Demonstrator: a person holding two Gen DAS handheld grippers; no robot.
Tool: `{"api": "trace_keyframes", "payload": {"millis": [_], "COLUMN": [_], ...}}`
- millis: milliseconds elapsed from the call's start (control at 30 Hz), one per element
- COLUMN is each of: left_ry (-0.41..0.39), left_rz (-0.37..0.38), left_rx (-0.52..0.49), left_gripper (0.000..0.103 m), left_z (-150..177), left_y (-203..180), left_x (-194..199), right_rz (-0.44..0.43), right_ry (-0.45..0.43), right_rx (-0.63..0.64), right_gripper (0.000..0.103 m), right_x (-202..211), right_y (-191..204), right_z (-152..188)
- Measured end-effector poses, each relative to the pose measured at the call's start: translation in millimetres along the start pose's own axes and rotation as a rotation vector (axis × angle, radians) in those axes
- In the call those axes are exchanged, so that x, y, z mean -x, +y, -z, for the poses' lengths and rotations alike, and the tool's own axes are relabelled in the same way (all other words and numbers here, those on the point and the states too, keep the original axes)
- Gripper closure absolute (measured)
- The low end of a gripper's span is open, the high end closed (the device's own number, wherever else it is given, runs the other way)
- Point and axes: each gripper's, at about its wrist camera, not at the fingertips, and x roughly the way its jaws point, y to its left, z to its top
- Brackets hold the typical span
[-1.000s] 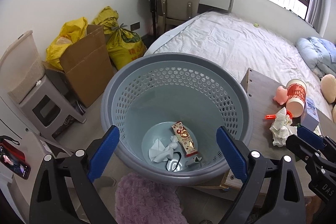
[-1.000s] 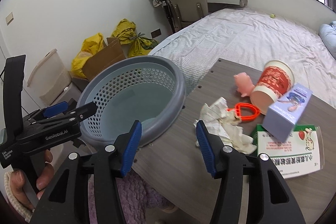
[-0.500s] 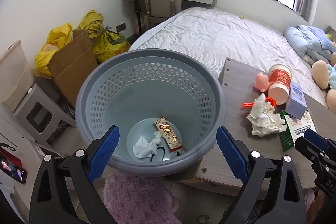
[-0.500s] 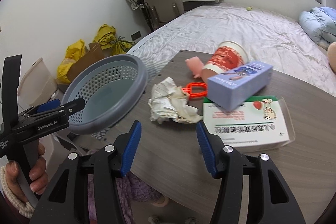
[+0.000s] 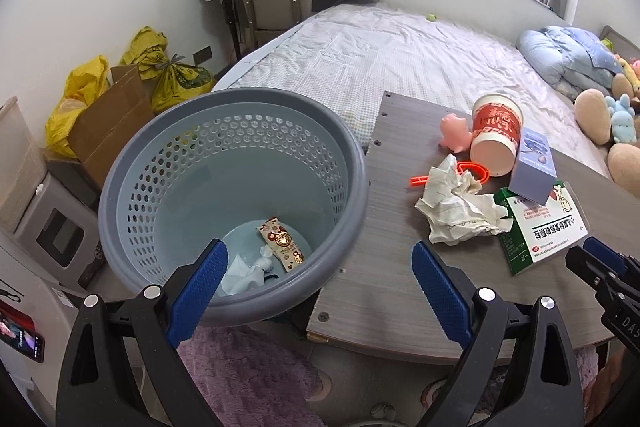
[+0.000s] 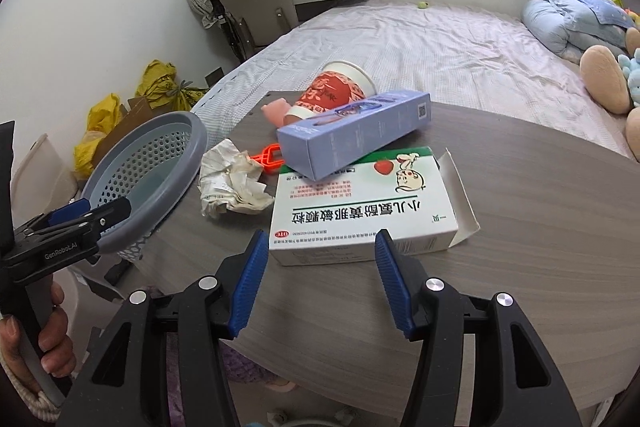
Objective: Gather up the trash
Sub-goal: 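Move both open grippers over the table toward the tissue and medicine box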
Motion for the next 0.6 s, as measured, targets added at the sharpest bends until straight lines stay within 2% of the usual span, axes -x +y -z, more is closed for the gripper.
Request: {"api": "trace_keyframes", "payload": {"millis": [267,600], "left_ry": [0.007,0.009], "left_rz": [0.0,0.02], "left_rx": [-0.014,-0.008], "left_gripper": [0.011,0.011], "left_z": [2,1], "left_y": [-9,-10], "left_x": [-5,-6], "right_rz": [0.017,0.09], "right_ry": [0.028,0.029], "right_rx": [0.023,0.065], "right_gripper": [0.05,0.05], "right_x": [-14,-29], "right_y": [10,28], "right_z": [4,-1]}}
